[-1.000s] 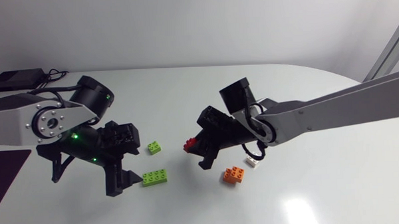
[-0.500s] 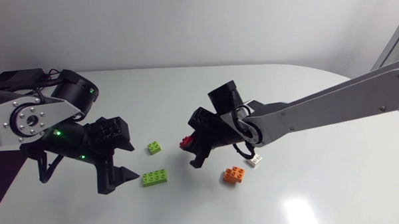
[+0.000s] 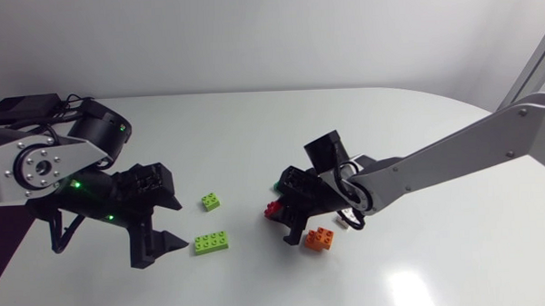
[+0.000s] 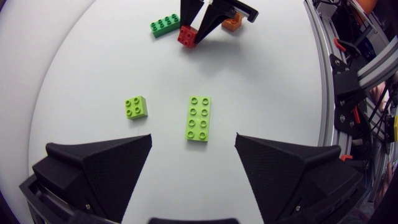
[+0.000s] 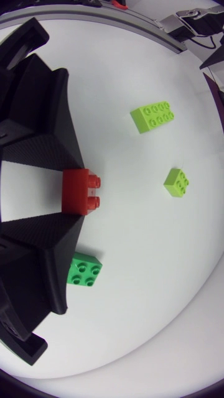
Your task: Separate the duplo bricks
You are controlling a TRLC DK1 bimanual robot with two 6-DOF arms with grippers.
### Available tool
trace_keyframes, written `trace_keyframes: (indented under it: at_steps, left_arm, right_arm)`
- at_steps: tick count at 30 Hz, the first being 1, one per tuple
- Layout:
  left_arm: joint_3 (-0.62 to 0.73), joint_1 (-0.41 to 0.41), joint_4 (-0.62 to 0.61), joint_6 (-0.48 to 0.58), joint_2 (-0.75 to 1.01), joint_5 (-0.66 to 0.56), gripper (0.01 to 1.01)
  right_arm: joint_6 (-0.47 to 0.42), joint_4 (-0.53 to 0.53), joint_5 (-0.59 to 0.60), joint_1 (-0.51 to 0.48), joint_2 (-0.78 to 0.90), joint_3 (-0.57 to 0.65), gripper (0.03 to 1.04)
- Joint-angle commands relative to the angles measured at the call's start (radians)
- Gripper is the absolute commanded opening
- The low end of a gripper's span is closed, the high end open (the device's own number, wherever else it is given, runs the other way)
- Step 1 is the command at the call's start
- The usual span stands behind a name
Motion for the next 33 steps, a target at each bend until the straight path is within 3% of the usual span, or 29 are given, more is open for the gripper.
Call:
trace_keyframes:
  at_steps: [1, 13, 15, 19, 22, 27, 33]
  left_arm:
    - [-0.027, 0.01, -0.008, 0.028, 0.008, 0.008, 0.933]
    - [-0.03, 0.021, -0.006, 0.039, 0.014, 0.009, 0.933]
    - [-0.03, 0.021, -0.005, 0.039, 0.015, 0.009, 0.933]
    - [-0.027, 0.014, -0.001, 0.036, 0.024, 0.011, 0.933]
    - [-0.023, 0.007, -0.001, 0.033, 0.026, 0.011, 0.933]
    - [-0.022, -0.004, -0.001, 0.027, 0.021, 0.011, 0.933]
    - [-0.023, -0.006, -0.001, 0.02, 0.012, 0.014, 0.933]
  right_arm:
    - [-0.016, 0.029, -0.017, -0.007, 0.045, -0.032, 0.31]
    - [-0.056, 0.0, -0.034, -0.03, 0.042, -0.053, 0.34]
    - [-0.072, -0.012, -0.032, -0.036, 0.031, -0.064, 0.43]
    - [-0.093, -0.049, -0.032, -0.045, 0.013, -0.083, 0.79]
    - [-0.098, -0.051, -0.032, -0.053, -0.002, -0.101, 0.89]
    - [-0.093, -0.09, -0.032, -0.054, -0.096, -0.124, 0.96]
    - [-0.085, -0.248, -0.034, -0.085, -0.331, -0.135, 0.96]
